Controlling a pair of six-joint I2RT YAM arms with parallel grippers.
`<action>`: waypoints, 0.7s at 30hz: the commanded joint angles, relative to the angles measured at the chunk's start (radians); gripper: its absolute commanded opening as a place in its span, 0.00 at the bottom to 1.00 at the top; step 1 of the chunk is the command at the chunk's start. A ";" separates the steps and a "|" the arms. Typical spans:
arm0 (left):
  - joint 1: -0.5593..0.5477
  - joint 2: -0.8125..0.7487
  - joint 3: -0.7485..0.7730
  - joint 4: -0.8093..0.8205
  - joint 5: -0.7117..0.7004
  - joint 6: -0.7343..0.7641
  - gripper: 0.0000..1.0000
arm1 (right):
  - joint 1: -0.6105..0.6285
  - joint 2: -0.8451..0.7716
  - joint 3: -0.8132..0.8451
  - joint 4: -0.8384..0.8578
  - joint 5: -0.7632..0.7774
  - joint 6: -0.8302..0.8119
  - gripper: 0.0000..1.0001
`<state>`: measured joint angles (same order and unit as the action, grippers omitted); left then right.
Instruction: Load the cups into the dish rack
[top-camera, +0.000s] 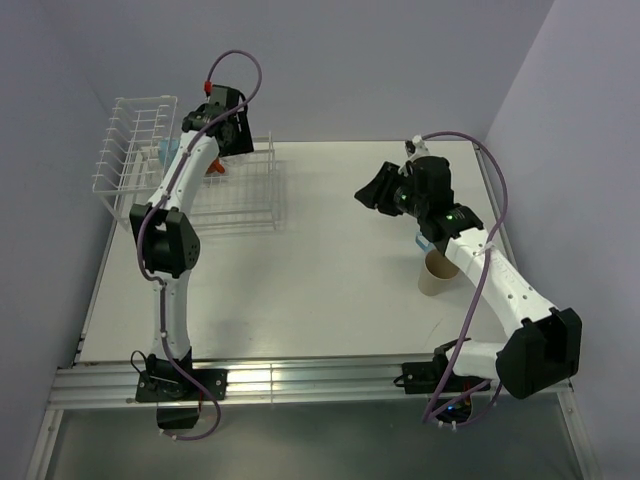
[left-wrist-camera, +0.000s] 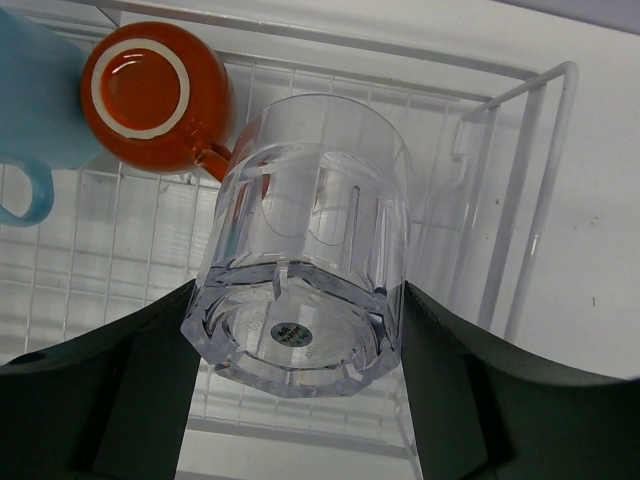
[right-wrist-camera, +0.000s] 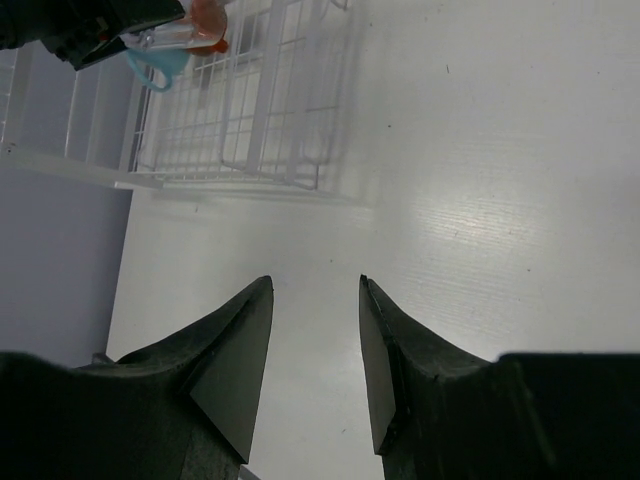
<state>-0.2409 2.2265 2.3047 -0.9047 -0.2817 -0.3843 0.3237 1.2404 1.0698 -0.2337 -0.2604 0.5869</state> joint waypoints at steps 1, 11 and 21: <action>0.000 0.016 0.053 0.036 -0.025 0.036 0.05 | 0.014 0.004 -0.013 0.017 0.015 -0.019 0.47; 0.012 0.071 0.082 0.066 -0.017 0.045 0.09 | 0.037 0.030 -0.018 0.025 0.027 -0.024 0.47; 0.029 0.097 0.096 0.086 0.013 0.041 0.11 | 0.041 0.054 -0.011 0.028 0.030 -0.032 0.47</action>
<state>-0.2207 2.3222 2.3402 -0.8757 -0.2817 -0.3561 0.3561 1.2842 1.0580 -0.2329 -0.2466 0.5774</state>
